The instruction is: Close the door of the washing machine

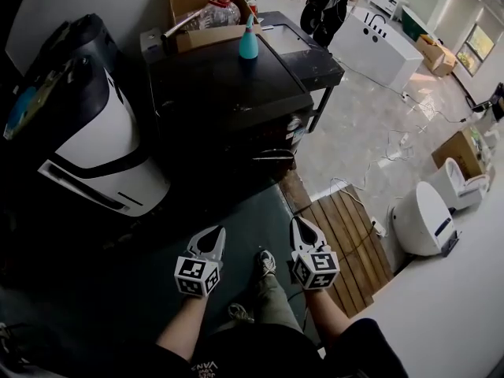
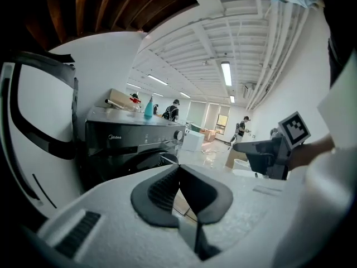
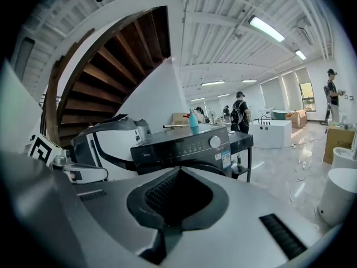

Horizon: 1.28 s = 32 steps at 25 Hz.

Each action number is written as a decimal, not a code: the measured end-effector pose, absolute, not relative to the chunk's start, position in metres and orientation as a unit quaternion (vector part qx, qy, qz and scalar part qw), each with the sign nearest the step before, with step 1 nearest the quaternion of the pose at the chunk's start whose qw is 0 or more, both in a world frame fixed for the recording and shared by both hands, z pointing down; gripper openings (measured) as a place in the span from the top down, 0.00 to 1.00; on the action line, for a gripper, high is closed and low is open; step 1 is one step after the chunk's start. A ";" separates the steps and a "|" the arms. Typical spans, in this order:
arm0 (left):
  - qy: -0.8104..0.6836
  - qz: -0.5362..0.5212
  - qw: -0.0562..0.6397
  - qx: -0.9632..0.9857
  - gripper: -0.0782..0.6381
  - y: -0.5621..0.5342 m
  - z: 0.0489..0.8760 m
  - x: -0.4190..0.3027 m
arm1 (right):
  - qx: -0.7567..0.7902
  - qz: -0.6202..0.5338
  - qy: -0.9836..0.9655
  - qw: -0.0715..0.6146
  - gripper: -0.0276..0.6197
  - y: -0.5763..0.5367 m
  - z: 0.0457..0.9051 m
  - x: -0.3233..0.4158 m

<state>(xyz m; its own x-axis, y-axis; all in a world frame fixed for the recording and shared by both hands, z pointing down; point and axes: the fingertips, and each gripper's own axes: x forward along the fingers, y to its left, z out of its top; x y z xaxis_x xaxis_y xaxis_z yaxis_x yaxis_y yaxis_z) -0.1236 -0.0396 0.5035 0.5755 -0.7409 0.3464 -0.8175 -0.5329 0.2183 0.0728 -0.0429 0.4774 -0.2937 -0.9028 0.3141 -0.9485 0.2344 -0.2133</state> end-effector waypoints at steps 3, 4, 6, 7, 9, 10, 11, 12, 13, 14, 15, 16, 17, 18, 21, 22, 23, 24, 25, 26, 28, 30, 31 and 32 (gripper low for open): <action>-0.437 0.107 0.168 0.877 0.87 -0.014 0.491 -0.129 | 0.592 0.172 -0.785 0.060 0.96 -0.015 0.465 0.068; -0.434 0.108 0.163 0.879 0.88 -0.005 0.488 -0.131 | 0.592 0.170 -0.785 0.059 0.96 -0.006 0.462 0.065; -0.429 0.111 0.153 0.883 0.87 0.012 0.481 -0.137 | 0.592 0.167 -0.786 0.055 0.96 0.011 0.454 0.059; -0.427 0.112 0.149 0.885 0.88 0.020 0.478 -0.140 | 0.593 0.165 -0.786 0.054 0.96 0.019 0.451 0.056; -0.422 0.107 0.146 0.888 0.87 0.036 0.471 -0.145 | 0.595 0.163 -0.786 0.051 0.96 0.033 0.443 0.052; -0.421 0.102 0.147 0.889 0.87 0.044 0.467 -0.147 | 0.596 0.162 -0.785 0.049 0.96 0.040 0.439 0.051; -0.421 0.097 0.148 0.889 0.87 0.050 0.465 -0.150 | 0.596 0.162 -0.785 0.046 0.96 0.046 0.437 0.049; -0.424 0.095 0.149 0.888 0.87 0.056 0.465 -0.155 | 0.596 0.163 -0.785 0.044 0.96 0.052 0.436 0.047; -0.426 0.094 0.151 0.887 0.88 0.062 0.465 -0.159 | 0.595 0.163 -0.786 0.043 0.96 0.059 0.434 0.046; -0.427 0.092 0.153 0.887 0.87 0.068 0.465 -0.162 | 0.595 0.164 -0.786 0.042 0.96 0.065 0.433 0.045; -0.425 0.087 0.156 0.887 0.87 0.074 0.463 -0.163 | 0.594 0.164 -0.786 0.043 0.96 0.071 0.432 0.044; -0.423 0.082 0.156 0.889 0.87 0.080 0.461 -0.163 | 0.593 0.164 -0.787 0.044 0.96 0.077 0.430 0.043; -0.420 0.076 0.155 0.891 0.87 0.086 0.456 -0.163 | 0.592 0.164 -0.788 0.046 0.96 0.083 0.429 0.042; -0.418 0.070 0.153 0.893 0.87 0.091 0.452 -0.163 | 0.591 0.163 -0.789 0.048 0.96 0.089 0.428 0.041; -0.416 0.065 0.146 0.895 0.87 0.103 0.444 -0.168 | 0.585 0.168 -0.791 0.053 0.96 0.103 0.425 0.034; -0.417 0.066 0.144 0.895 0.88 0.105 0.443 -0.170 | 0.582 0.168 -0.793 0.056 0.96 0.106 0.425 0.031; -0.419 0.066 0.143 0.894 0.88 0.108 0.442 -0.172 | 0.578 0.165 -0.797 0.061 0.96 0.109 0.425 0.029; -0.421 0.065 0.142 0.894 0.88 0.110 0.440 -0.173 | 0.574 0.163 -0.800 0.066 0.96 0.111 0.427 0.027; -0.421 0.063 0.143 0.893 0.87 0.113 0.439 -0.175 | 0.571 0.162 -0.802 0.070 0.96 0.114 0.428 0.026; -0.421 0.061 0.144 0.894 0.88 0.115 0.437 -0.177 | 0.569 0.162 -0.803 0.074 0.96 0.116 0.429 0.025; -0.418 0.058 0.146 0.895 0.88 0.120 0.435 -0.181 | 0.568 0.163 -0.803 0.079 0.96 0.120 0.429 0.025; -0.415 0.056 0.146 0.896 0.88 0.123 0.430 -0.184 | 0.567 0.157 -0.804 0.082 0.96 0.122 0.427 0.025; -0.414 0.056 0.144 0.897 0.88 0.124 0.427 -0.185 | 0.567 0.154 -0.805 0.084 0.96 0.124 0.426 0.024; -0.412 0.056 0.142 0.898 0.88 0.124 0.425 -0.187 | 0.567 0.150 -0.805 0.087 0.96 0.125 0.424 0.023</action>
<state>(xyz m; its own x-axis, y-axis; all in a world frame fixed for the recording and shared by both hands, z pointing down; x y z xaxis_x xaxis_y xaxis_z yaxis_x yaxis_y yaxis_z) -0.1868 0.1243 0.4247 0.6535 -0.7250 0.2177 -0.7568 -0.6196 0.2081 0.0231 0.1253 0.4243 -0.3425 -0.8867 0.3106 -0.9390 0.3125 -0.1434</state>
